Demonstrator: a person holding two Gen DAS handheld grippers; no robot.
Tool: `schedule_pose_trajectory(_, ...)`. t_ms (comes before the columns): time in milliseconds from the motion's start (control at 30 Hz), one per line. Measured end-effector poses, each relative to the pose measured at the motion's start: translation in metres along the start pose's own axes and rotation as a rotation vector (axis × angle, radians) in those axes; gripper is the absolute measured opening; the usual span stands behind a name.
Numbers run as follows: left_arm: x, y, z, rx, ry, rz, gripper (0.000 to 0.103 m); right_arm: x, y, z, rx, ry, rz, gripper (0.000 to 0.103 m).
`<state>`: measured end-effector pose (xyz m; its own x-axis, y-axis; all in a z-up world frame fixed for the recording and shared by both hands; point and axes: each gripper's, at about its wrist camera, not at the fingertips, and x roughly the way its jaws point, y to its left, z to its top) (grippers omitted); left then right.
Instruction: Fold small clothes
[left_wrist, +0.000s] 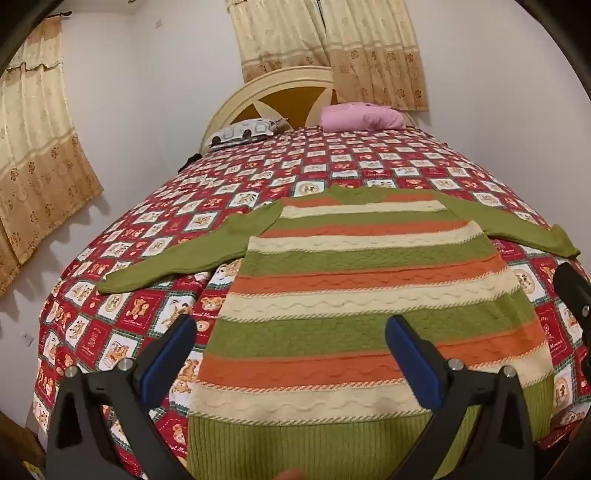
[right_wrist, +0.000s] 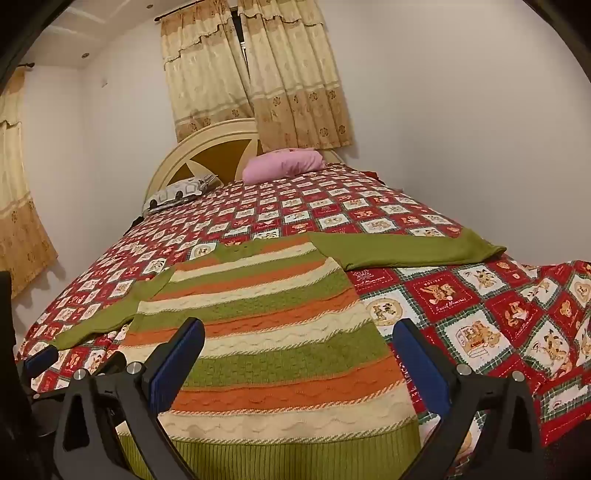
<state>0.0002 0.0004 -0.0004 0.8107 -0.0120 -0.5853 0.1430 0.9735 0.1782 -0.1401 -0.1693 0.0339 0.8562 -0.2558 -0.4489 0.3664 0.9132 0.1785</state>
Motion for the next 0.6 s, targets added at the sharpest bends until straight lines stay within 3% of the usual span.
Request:
schedule_pose_trajectory(333,0.004,-0.001,-0.004,-0.011,0.033,-0.064,0.103,0.001,0.001,-0.003,0.008,0.028,-0.002,0.102)
schedule_pose_trajectory(600,0.006,-0.004,-0.005,-0.012,0.04,-0.062,0.103,0.006,-0.001,-0.007,0.007,0.04,-0.005,0.102)
